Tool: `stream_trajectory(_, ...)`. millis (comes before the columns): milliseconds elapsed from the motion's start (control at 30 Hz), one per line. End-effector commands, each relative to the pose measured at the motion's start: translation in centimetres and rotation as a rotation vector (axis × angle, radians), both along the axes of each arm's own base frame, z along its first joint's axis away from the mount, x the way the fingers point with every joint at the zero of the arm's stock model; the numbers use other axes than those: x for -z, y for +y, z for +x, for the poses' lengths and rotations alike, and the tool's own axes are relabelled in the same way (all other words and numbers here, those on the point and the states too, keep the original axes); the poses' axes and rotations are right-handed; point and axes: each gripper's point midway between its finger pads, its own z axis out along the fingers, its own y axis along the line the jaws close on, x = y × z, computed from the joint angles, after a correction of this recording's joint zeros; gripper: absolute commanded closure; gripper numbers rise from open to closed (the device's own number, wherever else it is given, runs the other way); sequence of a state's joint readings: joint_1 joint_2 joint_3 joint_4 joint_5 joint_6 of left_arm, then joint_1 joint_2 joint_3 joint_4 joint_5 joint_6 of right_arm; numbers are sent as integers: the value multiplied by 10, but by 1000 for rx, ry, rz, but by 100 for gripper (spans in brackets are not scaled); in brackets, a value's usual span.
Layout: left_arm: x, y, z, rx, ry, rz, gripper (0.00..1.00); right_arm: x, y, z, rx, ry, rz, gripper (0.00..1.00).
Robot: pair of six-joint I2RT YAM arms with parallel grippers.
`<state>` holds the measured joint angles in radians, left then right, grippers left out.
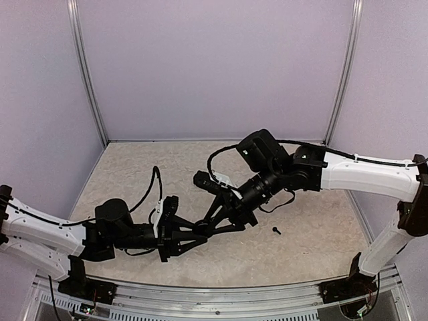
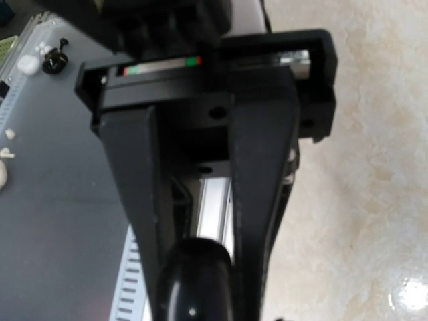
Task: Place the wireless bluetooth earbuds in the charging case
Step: Open the charging case, then pass from the left arm to the right
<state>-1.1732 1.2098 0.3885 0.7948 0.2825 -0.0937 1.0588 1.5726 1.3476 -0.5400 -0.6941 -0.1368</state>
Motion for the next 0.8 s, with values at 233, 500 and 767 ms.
stream_trajectory(233, -30, 0, -23, 57, -141, -93, 89, -44, -15, 25, 97, -39, 125, 60)
stream_trajectory(500, -38, 4, -17, 12, -194, -117, 89, -61, -23, 9, 12, 3, 229, 49)
stream_trajectory(767, -45, 3, -14, -6, -220, -129, 89, -73, -23, -14, -71, 18, 309, 46)
